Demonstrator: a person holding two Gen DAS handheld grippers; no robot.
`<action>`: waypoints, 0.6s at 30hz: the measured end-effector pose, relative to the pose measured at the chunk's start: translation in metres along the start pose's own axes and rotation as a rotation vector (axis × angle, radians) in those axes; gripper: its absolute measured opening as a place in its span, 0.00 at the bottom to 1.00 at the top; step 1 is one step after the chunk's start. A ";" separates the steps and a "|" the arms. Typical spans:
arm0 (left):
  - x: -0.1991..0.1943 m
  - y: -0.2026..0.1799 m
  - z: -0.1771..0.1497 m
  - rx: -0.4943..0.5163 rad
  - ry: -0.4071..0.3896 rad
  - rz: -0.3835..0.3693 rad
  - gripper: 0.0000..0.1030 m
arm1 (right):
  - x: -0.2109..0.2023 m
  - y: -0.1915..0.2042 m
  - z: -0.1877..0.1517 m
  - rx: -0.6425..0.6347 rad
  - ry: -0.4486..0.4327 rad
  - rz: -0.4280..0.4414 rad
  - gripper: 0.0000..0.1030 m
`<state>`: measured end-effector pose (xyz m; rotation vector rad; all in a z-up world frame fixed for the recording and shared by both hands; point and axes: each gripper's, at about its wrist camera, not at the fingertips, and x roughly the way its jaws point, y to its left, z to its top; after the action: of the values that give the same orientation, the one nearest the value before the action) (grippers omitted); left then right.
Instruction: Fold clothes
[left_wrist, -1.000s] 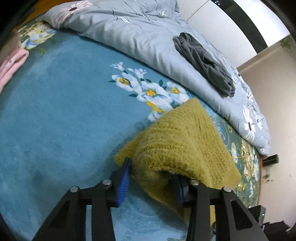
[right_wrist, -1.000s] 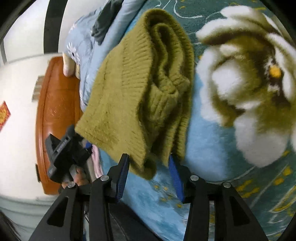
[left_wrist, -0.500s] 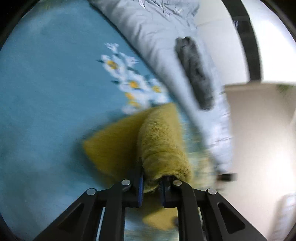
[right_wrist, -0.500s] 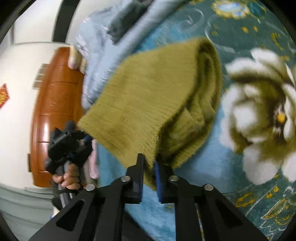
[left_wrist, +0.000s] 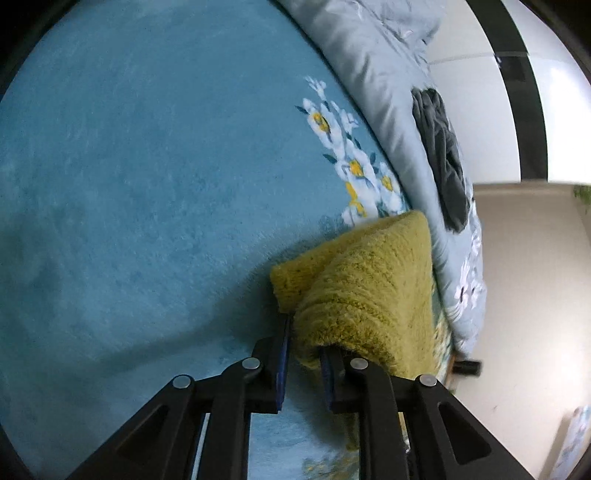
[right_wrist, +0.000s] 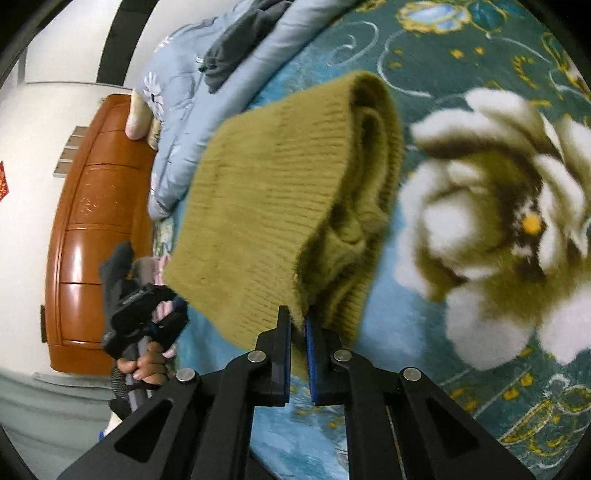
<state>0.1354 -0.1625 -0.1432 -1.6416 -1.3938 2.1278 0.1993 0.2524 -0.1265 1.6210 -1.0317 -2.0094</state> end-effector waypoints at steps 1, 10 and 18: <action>-0.005 -0.001 -0.001 0.012 -0.007 -0.001 0.25 | 0.000 0.001 0.000 -0.005 0.000 -0.005 0.07; -0.032 -0.017 0.008 0.089 -0.061 -0.017 0.72 | -0.014 0.007 0.005 -0.025 -0.092 -0.071 0.57; 0.015 -0.041 0.042 0.201 0.036 0.070 0.76 | -0.015 -0.020 0.021 0.112 -0.197 -0.016 0.64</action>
<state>0.0782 -0.1547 -0.1248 -1.6633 -1.0872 2.1822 0.1866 0.2824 -0.1290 1.5113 -1.2251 -2.1925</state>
